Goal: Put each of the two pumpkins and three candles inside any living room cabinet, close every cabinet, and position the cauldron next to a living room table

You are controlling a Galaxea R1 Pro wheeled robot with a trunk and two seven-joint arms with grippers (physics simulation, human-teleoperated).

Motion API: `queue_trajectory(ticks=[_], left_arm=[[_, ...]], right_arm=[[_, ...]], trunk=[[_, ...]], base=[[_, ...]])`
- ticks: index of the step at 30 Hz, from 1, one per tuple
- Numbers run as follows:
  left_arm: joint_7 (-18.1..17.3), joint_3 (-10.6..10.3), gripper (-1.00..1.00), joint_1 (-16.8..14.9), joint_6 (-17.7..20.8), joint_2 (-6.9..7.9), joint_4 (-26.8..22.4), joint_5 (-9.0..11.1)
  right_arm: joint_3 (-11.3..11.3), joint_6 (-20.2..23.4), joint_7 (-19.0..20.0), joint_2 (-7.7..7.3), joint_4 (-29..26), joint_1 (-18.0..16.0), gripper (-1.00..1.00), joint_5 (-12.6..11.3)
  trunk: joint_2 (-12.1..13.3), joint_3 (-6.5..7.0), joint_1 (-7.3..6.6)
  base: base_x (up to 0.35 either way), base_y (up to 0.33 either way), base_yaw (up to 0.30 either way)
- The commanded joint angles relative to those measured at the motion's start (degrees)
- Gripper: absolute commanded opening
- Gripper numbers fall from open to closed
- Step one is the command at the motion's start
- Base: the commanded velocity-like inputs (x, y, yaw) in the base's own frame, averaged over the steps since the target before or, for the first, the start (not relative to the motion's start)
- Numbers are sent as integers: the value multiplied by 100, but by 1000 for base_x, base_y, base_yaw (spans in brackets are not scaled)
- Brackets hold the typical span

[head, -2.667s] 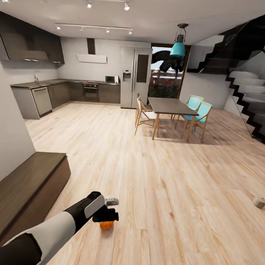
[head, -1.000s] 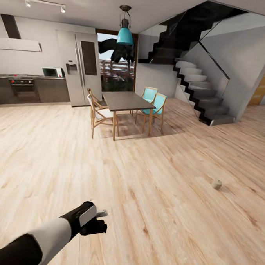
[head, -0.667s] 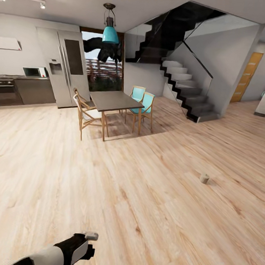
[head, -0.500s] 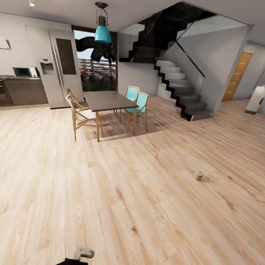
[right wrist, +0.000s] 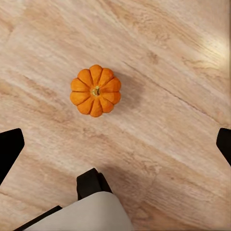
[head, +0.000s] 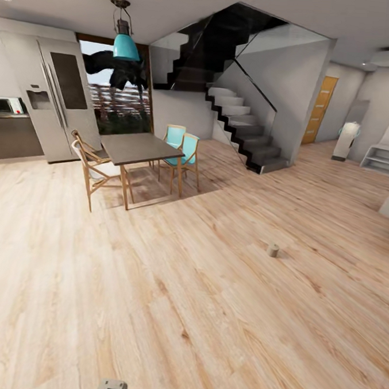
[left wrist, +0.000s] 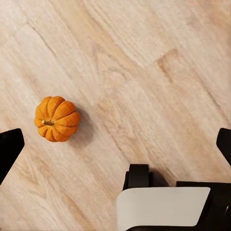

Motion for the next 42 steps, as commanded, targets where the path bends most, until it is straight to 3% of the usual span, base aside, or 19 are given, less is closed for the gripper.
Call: queue_trajectory(ticks=[1,7,10,12,14,15,18,42], left_arm=[[-1,1,100,2,1,7,2,4],[-1,39,100,71,-5,118,0,50],[-2,57,100,155,-47,146,4,428],[-2,56,100,185,-151,149,4,688],[-3,56,100,210,-339,151,5,842],[-4,56,100,215,-384,151,5,869],[-2,56,100,225,-447,151,5,908],[-10,52,100,250,-453,144,12,908]], right_arm=[[0,-1,0,-2,-2,1,100,2],[9,7,0,3,-9,3,100,11],[25,16,1,111,-14,3,100,108],[65,12,1,197,-15,3,100,419],[107,2,-4,298,-9,5,100,998],[114,0,-6,329,-8,7,100,1171],[122,-3,-8,388,-7,11,100,1419],[129,-51,67,360,11,133,100,1519]], trunk=[[0,0,0],[0,0,0],[0,-2,0],[0,-6,0],[0,-12,0],[0,-15,0],[0,-24,0],[0,-32,0]], base=[[60,39,-52],[215,154,-13],[260,183,14],[151,94,135],[57,35,220],[25,15,249],[11,5,264],[310,0,26]])
